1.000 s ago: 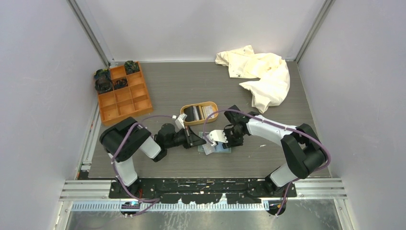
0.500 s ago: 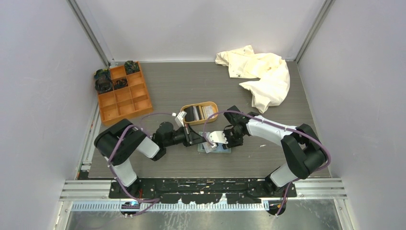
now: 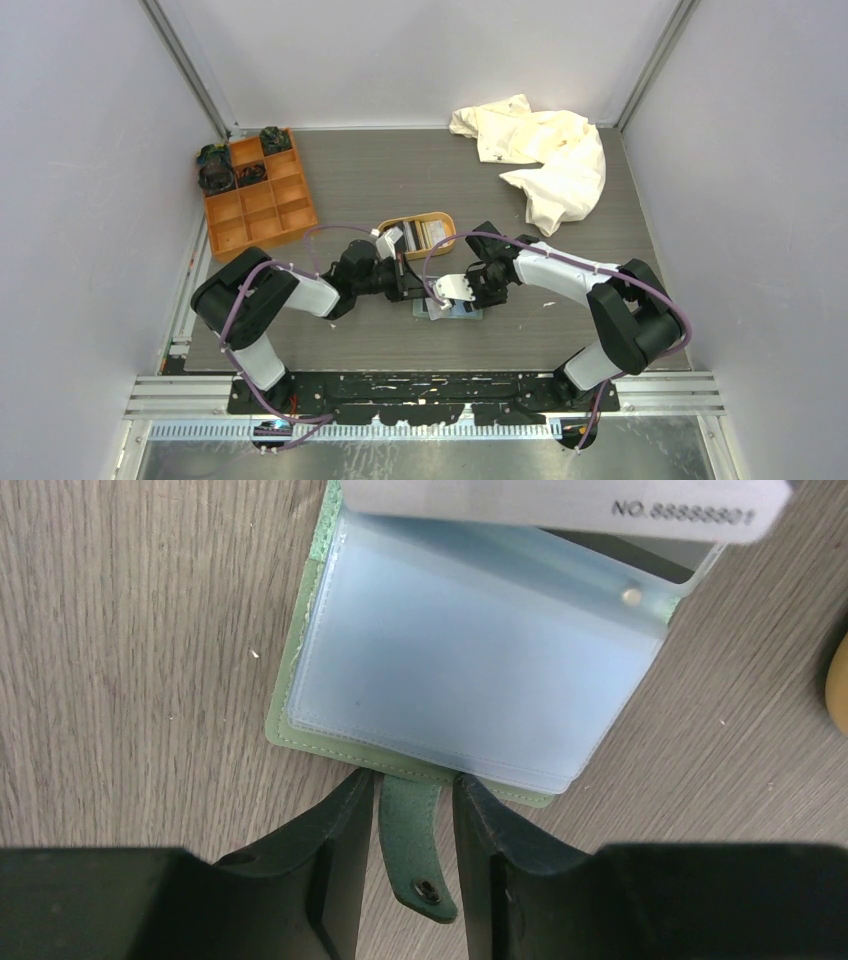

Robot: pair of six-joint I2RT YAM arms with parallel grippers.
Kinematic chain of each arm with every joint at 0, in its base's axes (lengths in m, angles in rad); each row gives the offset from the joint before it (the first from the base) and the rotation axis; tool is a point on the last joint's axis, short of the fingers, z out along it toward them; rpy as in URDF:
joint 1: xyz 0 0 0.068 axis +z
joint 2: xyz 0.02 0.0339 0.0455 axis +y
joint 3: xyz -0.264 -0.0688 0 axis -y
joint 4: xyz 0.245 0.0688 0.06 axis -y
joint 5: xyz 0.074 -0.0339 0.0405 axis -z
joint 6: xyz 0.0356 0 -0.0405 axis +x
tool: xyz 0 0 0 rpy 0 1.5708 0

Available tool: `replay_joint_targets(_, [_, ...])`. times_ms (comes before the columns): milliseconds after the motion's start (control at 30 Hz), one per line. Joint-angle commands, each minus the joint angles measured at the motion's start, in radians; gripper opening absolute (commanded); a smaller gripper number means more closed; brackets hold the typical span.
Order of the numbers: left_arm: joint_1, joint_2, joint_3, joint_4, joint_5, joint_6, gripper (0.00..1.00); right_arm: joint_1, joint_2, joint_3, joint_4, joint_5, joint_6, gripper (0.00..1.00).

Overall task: Put the credit cards into the card holder
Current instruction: Insert the credit card into the card holder.

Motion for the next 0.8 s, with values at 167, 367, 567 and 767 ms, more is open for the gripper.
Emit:
replay_joint_targets(167, [0.009, 0.005, 0.031, -0.038, -0.014, 0.035, 0.0, 0.004, -0.007, -0.004, 0.033, 0.02, 0.004, 0.4])
replay_joint_targets(367, [0.009, 0.019, 0.035, 0.025, 0.004, 0.0, 0.0, 0.003, -0.004, -0.005, 0.032, 0.022, 0.006, 0.4])
replay_joint_targets(567, [0.018, -0.049, 0.023, -0.006, 0.004, 0.004, 0.0, 0.004, -0.003, -0.005, 0.031, 0.023, 0.006, 0.4])
replay_joint_targets(767, [0.019, -0.052, 0.048, -0.056, 0.002, 0.023, 0.0, 0.003, -0.005, -0.003, 0.028, 0.025, 0.006, 0.4])
